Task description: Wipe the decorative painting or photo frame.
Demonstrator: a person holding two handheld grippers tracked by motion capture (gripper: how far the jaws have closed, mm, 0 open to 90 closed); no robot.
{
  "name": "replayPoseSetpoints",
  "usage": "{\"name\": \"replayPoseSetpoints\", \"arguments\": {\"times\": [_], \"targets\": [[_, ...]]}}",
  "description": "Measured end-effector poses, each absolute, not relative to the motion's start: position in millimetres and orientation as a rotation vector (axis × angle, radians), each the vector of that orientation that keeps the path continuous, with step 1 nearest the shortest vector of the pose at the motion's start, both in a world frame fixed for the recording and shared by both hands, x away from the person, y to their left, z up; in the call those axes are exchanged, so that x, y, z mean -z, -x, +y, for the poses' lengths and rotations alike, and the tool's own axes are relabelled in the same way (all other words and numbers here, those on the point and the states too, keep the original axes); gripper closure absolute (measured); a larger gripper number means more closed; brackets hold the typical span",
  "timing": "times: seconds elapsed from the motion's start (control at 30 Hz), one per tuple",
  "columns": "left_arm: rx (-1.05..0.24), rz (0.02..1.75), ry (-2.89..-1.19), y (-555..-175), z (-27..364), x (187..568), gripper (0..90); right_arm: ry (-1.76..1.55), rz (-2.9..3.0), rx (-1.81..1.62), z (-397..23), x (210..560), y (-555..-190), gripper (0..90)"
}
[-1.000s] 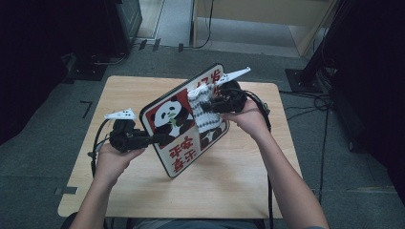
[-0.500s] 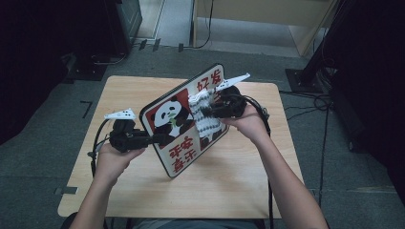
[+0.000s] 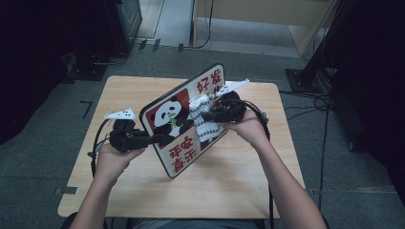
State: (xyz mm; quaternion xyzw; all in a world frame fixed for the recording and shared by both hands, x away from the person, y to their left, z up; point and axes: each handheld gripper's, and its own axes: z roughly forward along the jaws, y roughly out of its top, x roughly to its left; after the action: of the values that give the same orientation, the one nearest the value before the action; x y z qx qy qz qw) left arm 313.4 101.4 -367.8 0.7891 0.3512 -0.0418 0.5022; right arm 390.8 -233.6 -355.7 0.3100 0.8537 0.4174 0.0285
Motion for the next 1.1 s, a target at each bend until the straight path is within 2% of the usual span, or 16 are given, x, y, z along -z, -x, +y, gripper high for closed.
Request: {"name": "replayPoseSetpoints", "arguments": {"times": [1.1], "targets": [[0.106,0.843,-1.905,-314.2,101.8,368.3,74.3,-1.036,2.686,-1.262,-240.1,400.5,-382.5,74.6]]}}
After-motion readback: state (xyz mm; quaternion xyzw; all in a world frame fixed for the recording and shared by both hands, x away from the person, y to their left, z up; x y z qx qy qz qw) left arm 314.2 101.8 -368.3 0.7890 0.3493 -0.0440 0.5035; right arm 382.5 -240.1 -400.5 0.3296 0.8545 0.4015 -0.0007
